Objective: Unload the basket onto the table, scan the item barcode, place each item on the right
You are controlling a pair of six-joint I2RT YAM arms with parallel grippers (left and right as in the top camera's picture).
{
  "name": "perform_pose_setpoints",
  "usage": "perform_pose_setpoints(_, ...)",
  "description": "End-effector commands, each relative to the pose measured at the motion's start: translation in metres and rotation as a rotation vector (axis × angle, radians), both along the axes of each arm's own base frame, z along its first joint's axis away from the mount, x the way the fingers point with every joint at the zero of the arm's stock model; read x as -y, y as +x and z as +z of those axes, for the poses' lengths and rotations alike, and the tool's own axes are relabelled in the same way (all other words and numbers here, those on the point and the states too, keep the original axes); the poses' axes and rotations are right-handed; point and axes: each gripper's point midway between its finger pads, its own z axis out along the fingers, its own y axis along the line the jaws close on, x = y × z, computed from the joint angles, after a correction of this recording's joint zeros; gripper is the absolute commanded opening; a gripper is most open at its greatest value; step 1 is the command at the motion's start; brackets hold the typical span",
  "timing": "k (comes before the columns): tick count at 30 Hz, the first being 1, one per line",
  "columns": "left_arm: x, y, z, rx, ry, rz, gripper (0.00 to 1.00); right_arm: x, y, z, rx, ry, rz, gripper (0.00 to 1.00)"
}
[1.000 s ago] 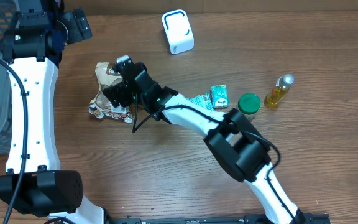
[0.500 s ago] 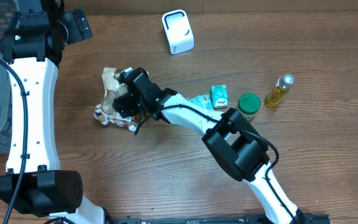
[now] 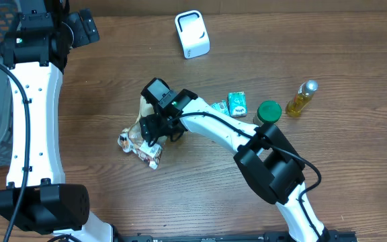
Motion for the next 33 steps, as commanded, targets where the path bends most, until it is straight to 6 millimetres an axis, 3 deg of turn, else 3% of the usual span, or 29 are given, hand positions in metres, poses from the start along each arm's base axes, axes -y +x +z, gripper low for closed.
perform_pose_setpoints(1,-0.003,0.001,0.002,0.008,-0.003,0.020,1.00,-0.009,-0.010,0.056,-0.010,0.116,0.001,0.83)
perform_pose_setpoints(6,-0.004,0.001,0.002,0.008,-0.003,0.021,1.00,-0.006,0.009,0.129,0.172,0.204,0.076,0.82)
perform_pose_setpoints(10,-0.004,0.001,0.002,0.008,-0.003,0.021,0.99,0.003,0.032,0.146,0.371,0.146,0.164,0.90)
perform_pose_setpoints(15,-0.004,0.001,0.002,0.008,-0.003,0.021,0.99,0.001,0.038,0.135,0.441,0.103,0.289,0.95)
perform_pose_setpoints(25,-0.004,0.001,0.002,0.008,-0.003,0.020,0.99,0.005,0.038,0.078,0.348,0.029,0.304,0.99)
perform_pose_setpoints(33,-0.004,0.001,0.002,0.008,-0.003,0.020,1.00,0.006,0.038,0.072,0.344,0.025,0.303,1.00)
